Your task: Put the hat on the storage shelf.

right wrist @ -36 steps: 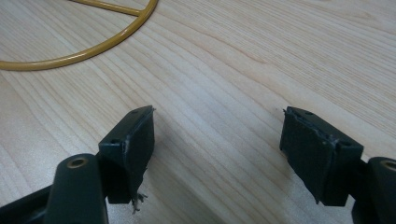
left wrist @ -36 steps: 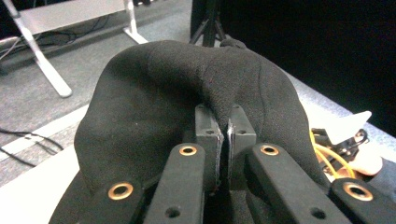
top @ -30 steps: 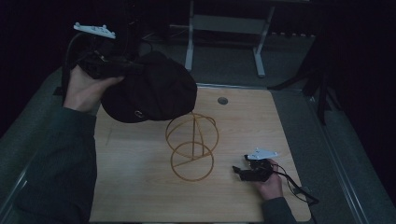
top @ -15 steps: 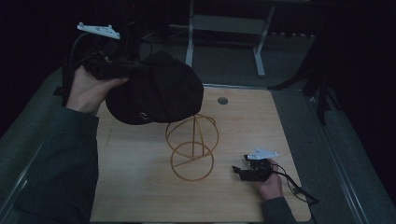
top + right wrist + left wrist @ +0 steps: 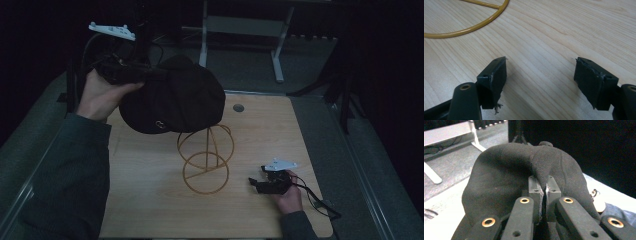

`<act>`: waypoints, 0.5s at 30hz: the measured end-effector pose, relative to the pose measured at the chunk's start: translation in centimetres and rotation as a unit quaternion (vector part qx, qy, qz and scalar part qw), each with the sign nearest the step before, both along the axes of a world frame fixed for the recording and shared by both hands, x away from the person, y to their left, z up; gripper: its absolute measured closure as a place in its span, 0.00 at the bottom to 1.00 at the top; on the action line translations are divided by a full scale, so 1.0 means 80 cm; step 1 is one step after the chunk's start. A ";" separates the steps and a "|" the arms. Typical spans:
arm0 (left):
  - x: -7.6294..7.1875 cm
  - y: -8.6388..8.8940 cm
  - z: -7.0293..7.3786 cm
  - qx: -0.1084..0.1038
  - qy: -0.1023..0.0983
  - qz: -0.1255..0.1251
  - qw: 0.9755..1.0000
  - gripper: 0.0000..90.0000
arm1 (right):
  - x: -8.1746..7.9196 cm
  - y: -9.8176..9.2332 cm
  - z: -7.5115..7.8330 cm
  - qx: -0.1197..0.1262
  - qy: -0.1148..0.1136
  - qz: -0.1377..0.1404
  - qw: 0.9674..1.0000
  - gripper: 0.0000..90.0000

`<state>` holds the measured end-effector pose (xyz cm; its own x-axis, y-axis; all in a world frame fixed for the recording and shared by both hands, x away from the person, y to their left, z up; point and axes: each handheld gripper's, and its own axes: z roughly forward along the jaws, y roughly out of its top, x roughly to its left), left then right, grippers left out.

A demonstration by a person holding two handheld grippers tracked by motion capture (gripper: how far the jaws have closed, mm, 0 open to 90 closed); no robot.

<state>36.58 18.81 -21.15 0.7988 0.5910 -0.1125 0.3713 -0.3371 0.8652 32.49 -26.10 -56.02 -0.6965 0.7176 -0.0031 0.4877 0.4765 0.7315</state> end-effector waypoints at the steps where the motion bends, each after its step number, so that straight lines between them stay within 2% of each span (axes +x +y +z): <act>1: 0.000 -0.003 0.000 0.001 0.001 -0.004 1.000 0.96 | 0.000 0.000 0.000 0.000 0.000 0.000 1.000 0.29; 7: 0.003 -0.020 -0.008 -0.005 0.012 -0.029 1.000 0.96 | 0.000 0.000 0.000 0.000 0.001 0.002 1.000 0.28; 15: 0.005 -0.032 -0.028 -0.007 0.031 -0.060 0.998 0.96 | 0.000 0.000 0.000 0.000 0.000 0.002 1.000 0.28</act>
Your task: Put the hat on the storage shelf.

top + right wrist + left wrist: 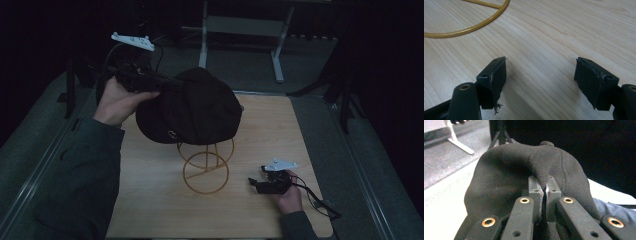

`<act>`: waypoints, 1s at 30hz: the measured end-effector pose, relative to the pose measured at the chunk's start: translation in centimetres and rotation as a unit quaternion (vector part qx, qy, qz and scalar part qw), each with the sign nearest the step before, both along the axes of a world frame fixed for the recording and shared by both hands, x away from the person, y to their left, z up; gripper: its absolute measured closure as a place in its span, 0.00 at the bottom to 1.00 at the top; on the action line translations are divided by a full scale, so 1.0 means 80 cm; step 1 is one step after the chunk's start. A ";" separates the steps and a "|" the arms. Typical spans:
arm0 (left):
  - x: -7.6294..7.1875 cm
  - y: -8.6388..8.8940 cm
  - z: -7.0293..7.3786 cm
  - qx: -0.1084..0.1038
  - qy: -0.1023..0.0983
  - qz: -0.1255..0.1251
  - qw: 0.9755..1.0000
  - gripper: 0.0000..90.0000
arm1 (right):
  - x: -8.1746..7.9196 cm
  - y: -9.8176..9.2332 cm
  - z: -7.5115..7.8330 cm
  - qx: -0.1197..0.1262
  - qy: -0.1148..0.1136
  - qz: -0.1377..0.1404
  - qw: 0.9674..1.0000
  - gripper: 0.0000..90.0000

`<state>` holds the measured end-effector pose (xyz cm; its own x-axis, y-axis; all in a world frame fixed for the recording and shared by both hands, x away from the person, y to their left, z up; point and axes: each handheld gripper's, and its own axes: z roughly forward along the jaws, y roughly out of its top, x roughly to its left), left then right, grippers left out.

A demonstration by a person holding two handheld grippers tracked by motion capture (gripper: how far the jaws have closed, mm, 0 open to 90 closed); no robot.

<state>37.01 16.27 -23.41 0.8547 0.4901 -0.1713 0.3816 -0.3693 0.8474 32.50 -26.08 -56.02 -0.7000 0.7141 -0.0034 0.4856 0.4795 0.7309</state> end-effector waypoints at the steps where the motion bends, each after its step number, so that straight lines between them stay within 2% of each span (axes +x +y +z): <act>1: 0.000 -0.001 -0.003 0.002 0.000 -0.002 1.000 0.96 | 0.000 0.000 0.000 0.000 0.000 0.000 1.000 0.28; 9: 0.007 -0.007 -0.025 0.019 0.021 -0.012 1.000 0.96 | 0.000 0.000 0.000 0.000 -0.001 0.000 1.000 0.28; 17: 0.015 -0.001 -0.047 0.032 0.043 -0.015 0.998 0.95 | 0.000 0.000 0.000 0.000 -0.001 0.001 1.000 0.28; 24: 0.013 -0.008 -0.055 0.070 0.041 -0.026 0.996 0.95 | 0.000 0.000 0.000 0.000 -0.001 0.000 1.000 0.28; 30: 0.014 -0.018 -0.063 0.103 0.042 -0.038 0.993 0.95 | 0.000 0.000 0.000 0.000 -0.002 0.000 1.000 0.28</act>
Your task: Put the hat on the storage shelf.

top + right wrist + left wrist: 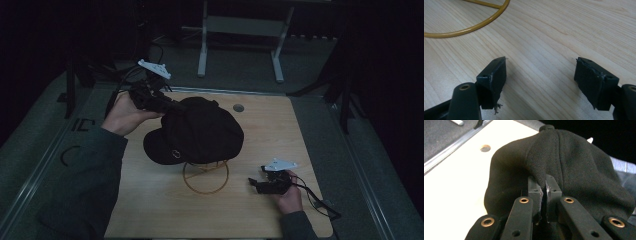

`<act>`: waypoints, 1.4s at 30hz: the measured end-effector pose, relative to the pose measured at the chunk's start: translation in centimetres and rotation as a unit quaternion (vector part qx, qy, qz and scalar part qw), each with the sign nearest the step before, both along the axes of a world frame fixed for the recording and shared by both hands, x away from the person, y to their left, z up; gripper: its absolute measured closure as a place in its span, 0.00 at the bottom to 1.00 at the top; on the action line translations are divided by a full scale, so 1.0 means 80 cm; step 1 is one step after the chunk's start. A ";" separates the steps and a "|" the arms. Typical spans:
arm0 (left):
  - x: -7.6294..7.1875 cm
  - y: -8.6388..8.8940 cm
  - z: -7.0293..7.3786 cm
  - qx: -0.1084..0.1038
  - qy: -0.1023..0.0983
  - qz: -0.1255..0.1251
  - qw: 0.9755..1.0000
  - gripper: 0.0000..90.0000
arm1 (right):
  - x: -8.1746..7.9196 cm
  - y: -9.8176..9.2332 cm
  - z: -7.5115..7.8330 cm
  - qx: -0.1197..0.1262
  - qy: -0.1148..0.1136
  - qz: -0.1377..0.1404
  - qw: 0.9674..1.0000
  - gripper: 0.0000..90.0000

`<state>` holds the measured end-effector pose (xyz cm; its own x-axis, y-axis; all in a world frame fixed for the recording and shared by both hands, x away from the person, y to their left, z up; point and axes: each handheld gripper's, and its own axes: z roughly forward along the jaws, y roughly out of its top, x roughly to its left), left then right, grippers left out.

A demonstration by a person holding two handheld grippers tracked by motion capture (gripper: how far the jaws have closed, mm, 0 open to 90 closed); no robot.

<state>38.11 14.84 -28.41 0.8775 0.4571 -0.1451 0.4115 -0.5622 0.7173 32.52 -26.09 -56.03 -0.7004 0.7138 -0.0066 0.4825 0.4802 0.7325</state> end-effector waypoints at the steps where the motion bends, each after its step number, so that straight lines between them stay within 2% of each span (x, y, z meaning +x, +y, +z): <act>1: 0.000 0.000 -0.001 0.003 0.000 -0.002 1.000 0.95 | 0.000 0.000 0.000 0.000 0.000 0.000 1.000 0.28; 4: 0.001 0.000 -0.005 0.010 0.004 -0.007 1.000 0.95 | 0.000 0.000 0.000 0.000 0.000 0.000 1.000 0.28; 9: 0.000 -0.002 -0.012 0.036 0.007 -0.016 0.999 0.94 | 0.000 0.000 0.000 0.000 0.000 0.000 1.000 0.28; 23: -0.010 -0.021 -0.019 0.055 -0.002 -0.052 0.997 0.89 | 0.000 0.000 0.000 0.000 0.000 0.000 1.000 0.28; 27: -0.014 -0.031 -0.024 0.066 0.000 -0.073 0.995 0.86 | 0.000 0.000 0.000 0.000 0.000 0.000 1.000 0.28; 29: -0.015 -0.034 -0.024 0.073 -0.006 -0.079 0.994 0.84 | 0.000 0.000 0.000 0.000 -0.001 0.000 1.000 0.28; 32: -0.014 -0.033 -0.023 0.070 -0.006 -0.071 0.995 0.80 | 0.000 0.000 0.000 0.000 -0.001 0.000 1.000 0.28; 34: -0.013 -0.030 -0.022 0.067 -0.011 -0.064 0.996 0.73 | 0.000 0.000 0.000 0.000 -0.001 0.000 1.000 0.28; 37: -0.014 -0.026 -0.018 0.039 -0.018 -0.055 0.998 0.65 | 0.000 0.000 0.000 0.000 0.000 0.000 1.000 0.28; 39: -0.014 -0.024 -0.014 0.031 -0.025 -0.046 0.998 0.59 | 0.000 0.000 0.000 0.000 0.000 0.000 1.000 0.28; 42: -0.013 -0.022 -0.011 0.030 -0.029 -0.035 0.999 0.55 | 0.000 0.000 0.000 0.000 0.000 0.000 1.000 0.28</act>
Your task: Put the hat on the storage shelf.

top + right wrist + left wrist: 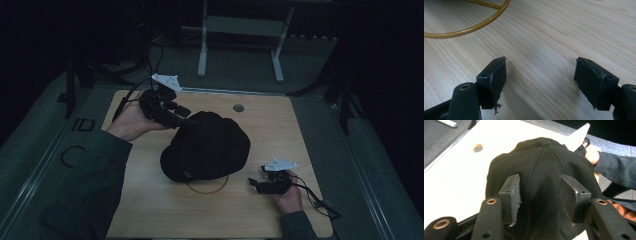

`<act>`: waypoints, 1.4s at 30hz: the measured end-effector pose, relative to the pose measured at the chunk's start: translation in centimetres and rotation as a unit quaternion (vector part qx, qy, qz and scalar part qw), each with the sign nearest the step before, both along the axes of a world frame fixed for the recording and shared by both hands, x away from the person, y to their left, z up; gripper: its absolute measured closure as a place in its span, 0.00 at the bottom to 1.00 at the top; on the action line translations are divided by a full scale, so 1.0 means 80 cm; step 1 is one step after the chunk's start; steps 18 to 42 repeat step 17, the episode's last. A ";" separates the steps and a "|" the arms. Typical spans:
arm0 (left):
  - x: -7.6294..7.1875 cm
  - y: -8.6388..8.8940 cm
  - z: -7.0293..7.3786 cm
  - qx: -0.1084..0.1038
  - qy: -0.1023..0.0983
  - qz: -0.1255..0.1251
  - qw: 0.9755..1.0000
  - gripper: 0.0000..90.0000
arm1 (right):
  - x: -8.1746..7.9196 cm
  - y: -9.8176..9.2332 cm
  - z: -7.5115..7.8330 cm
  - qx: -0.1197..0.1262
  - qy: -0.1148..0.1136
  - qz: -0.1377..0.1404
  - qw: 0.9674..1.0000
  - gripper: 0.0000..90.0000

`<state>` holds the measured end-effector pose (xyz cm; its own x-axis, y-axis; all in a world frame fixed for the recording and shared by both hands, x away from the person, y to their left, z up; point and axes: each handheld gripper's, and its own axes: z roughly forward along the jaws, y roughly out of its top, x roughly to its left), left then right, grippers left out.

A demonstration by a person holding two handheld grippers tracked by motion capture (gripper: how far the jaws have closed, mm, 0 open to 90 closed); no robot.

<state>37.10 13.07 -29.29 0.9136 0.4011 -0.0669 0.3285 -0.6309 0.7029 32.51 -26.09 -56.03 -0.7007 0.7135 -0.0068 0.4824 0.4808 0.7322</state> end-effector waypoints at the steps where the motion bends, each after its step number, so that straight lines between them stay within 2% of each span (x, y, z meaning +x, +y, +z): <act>1: 0.001 0.001 0.000 0.000 -0.001 0.004 1.000 0.54 | 0.000 0.000 0.000 0.000 0.000 0.000 1.000 0.28; 4: 0.003 0.005 0.000 -0.004 -0.002 0.013 1.000 0.51 | 0.000 0.000 0.000 0.000 0.000 0.000 1.000 0.28; 9: 0.010 0.019 -0.001 -0.019 -0.008 0.055 0.998 0.47 | 0.000 0.000 0.000 0.000 0.000 0.000 1.000 0.28; 11: 0.012 0.025 -0.003 -0.027 -0.014 0.073 0.997 0.46 | 0.000 0.000 0.000 0.000 0.000 0.000 1.000 0.28; 14: 0.013 0.031 -0.004 -0.017 -0.032 0.100 0.994 0.46 | 0.000 0.000 0.000 0.000 0.000 0.000 1.000 0.28; 17: 0.014 0.037 -0.004 -0.019 -0.041 0.122 0.992 0.45 | 0.000 0.000 0.000 0.000 0.000 0.000 1.000 0.28; 42: 0.014 0.037 -0.004 -0.019 -0.041 0.122 0.992 0.45 | 0.000 0.000 0.000 0.000 0.000 0.000 1.000 0.28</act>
